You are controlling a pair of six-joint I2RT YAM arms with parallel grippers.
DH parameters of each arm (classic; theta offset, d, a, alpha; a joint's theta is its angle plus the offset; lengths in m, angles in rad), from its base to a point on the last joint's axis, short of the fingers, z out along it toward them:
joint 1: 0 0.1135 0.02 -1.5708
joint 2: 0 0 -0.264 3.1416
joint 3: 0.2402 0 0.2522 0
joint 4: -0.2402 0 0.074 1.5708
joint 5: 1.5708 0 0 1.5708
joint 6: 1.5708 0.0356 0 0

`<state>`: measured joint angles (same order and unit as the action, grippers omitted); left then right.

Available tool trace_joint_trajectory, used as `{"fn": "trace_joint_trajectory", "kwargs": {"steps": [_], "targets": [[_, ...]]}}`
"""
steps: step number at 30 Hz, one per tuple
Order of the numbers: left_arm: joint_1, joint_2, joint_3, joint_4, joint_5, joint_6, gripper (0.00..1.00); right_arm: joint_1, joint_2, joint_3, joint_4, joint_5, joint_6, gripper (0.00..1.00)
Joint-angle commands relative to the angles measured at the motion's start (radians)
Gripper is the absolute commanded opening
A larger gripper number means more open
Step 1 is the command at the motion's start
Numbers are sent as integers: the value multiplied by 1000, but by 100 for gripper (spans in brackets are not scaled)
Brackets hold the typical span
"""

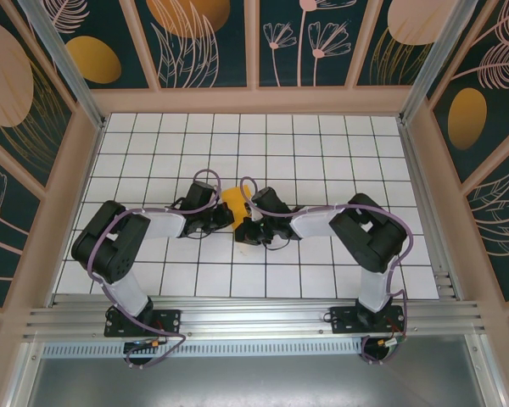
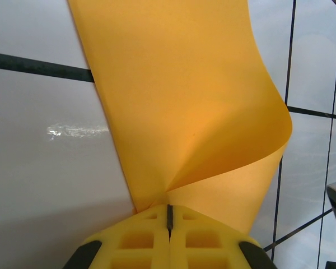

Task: Fold a paper plane with a square sheet of paper (pick it up from the middle)
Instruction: Third fold the triangle at the center of the table.

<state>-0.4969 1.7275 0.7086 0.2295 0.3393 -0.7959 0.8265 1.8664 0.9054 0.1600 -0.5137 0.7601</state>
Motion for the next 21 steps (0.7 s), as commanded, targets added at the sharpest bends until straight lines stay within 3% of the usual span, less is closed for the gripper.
{"fn": "trace_joint_trajectory", "kwargs": {"steps": [1, 7, 14, 21], "targets": [[-2, 12, 24, -30, -12, 24, 4, 6, 24, 34, -23, 21, -19, 11], [-2, 13, 25, -30, -13, 26, 5, 6, 35, 56, -45, 35, -18, 10], [-2, 11, 25, -32, -13, 26, 5, 5, -93, 38, -44, 73, -41, 10], [-2, 12, 28, -34, -14, 27, 5, 8, -32, 38, -51, 64, -41, 10]]}}
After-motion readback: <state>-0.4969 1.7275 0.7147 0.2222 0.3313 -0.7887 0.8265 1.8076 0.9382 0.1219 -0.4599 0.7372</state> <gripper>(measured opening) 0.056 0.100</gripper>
